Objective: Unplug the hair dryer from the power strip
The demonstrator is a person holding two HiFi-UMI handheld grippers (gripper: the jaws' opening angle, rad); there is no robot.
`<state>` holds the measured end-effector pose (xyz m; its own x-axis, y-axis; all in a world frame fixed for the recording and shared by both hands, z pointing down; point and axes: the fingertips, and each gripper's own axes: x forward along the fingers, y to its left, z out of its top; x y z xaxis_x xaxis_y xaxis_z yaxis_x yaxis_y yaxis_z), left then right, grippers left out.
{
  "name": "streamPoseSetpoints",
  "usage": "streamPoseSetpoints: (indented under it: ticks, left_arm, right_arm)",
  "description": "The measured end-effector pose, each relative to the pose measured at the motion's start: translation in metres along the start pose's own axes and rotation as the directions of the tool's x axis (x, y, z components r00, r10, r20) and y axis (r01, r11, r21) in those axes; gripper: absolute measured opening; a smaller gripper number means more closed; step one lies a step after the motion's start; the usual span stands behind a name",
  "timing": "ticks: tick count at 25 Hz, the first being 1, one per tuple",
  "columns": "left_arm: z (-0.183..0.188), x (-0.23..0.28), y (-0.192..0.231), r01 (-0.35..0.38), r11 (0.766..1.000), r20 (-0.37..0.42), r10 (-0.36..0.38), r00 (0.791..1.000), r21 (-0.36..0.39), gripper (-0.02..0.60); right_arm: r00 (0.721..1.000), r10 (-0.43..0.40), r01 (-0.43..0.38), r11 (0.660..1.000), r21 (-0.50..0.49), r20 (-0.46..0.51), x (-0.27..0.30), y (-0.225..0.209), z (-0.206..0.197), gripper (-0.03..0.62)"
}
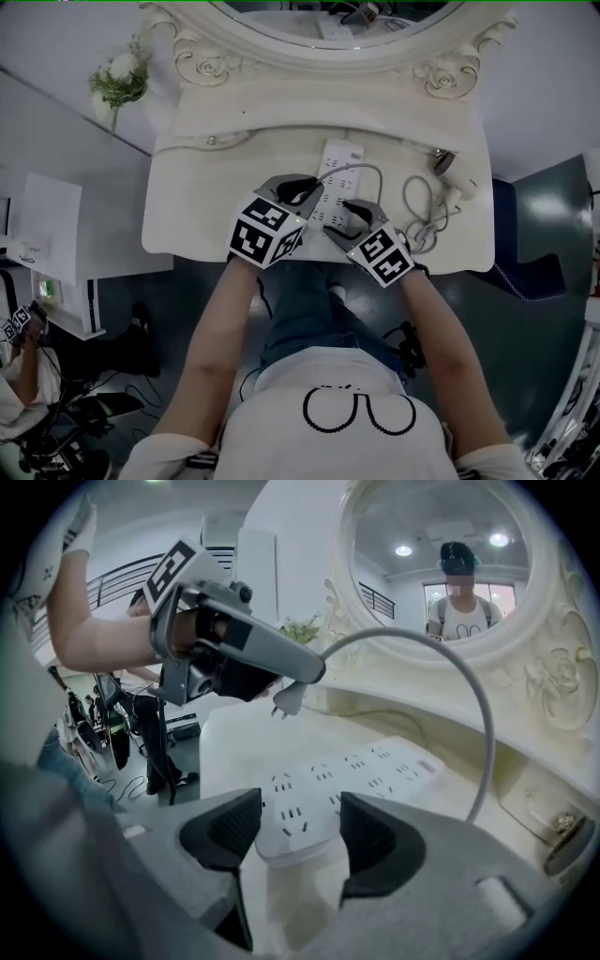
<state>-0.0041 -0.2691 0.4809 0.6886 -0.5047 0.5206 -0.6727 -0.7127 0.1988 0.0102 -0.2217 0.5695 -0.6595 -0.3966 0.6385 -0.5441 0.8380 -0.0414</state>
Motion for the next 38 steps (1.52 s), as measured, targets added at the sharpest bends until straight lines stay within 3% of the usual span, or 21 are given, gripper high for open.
streamPoseSetpoints:
  ticks: [4,8,13,16,22,25,28,30,33,38]
  left_arm:
    - [-0.001,0.000,0.004,0.040,0.992,-0.020,-0.043,0.999,-0.123,0.035]
    - [-0.003,0.007,0.017,0.056,0.966,0.005,-0.056,0.998,-0.251,0.035]
    - [-0.006,0.028,0.052,0.065,0.887,0.038,-0.054,0.998,-0.458,0.035]
    - [-0.014,0.046,0.068,0.063,0.859,0.015,-0.064,0.998,-0.509,0.035]
    - [-0.047,0.059,0.100,-0.101,0.923,-0.126,0.057,0.990,-0.372,0.037]
    - [-0.061,0.047,0.114,-0.197,0.934,-0.162,0.154,0.975,-0.298,0.038]
    - [-0.068,0.040,0.116,-0.246,0.942,-0.173,0.209,0.962,-0.228,0.050]
    - [-0.069,0.037,0.114,-0.261,0.950,-0.172,0.232,0.957,-0.172,0.075]
    - [-0.067,0.028,0.108,-0.267,0.954,-0.154,0.247,0.957,-0.133,0.182]
    - [-0.039,-0.016,0.098,-0.315,0.933,-0.012,0.318,0.948,-0.175,0.198]
  right_arm:
    - [1.000,0.000,0.000,1.000,0.003,0.003,0.001,0.001,0.001,0.265]
    - [1.000,0.002,-0.002,1.000,0.018,-0.017,0.000,-0.001,0.003,0.265]
    - [1.000,-0.013,0.012,0.999,0.038,0.016,-0.016,-0.014,0.018,0.261]
    - [0.998,-0.020,0.017,0.998,0.054,0.053,-0.031,-0.015,0.033,0.258]
    - [0.992,-0.071,0.066,0.997,0.049,0.105,-0.052,-0.015,0.052,0.258]
    - [0.990,-0.086,0.079,0.995,0.067,0.112,-0.057,-0.012,0.055,0.258]
    - [0.987,-0.112,0.102,0.991,0.090,0.115,-0.060,-0.013,0.050,0.258]
    - [0.983,-0.139,0.126,0.986,0.108,0.123,-0.064,-0.016,0.048,0.258]
    - [0.974,-0.175,0.160,0.980,0.116,0.142,-0.074,-0.017,0.050,0.258]
    - [0.946,-0.254,0.221,0.960,0.175,0.203,-0.101,-0.020,0.058,0.258]
